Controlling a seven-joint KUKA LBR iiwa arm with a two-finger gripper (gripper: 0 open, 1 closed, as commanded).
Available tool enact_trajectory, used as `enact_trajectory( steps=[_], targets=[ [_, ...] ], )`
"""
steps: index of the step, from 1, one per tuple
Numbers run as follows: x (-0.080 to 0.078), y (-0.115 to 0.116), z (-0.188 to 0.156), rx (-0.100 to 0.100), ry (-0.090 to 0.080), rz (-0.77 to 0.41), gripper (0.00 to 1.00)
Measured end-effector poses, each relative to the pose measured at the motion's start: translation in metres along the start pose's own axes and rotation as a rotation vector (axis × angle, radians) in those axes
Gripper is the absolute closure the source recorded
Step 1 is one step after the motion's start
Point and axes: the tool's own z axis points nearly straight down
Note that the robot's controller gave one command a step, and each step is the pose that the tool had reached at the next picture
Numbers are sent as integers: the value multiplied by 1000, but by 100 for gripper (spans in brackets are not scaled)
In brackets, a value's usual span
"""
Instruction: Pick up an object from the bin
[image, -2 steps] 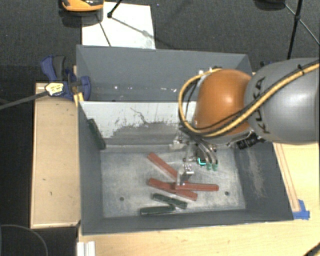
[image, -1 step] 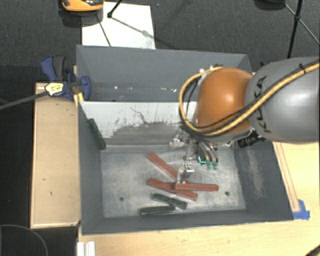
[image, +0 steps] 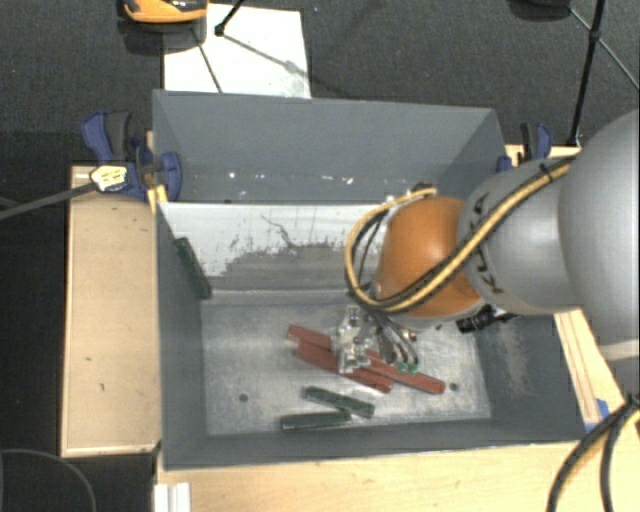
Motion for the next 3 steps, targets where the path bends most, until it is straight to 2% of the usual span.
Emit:
enact_trajectory(
  steps=[1,2,3],
  targets=[
    [0,0,2,-1,-2,3,0],
    [0,0,2,-1,-2,4,0],
    [22,1,-4,1,-3,-50,0]
  ],
)
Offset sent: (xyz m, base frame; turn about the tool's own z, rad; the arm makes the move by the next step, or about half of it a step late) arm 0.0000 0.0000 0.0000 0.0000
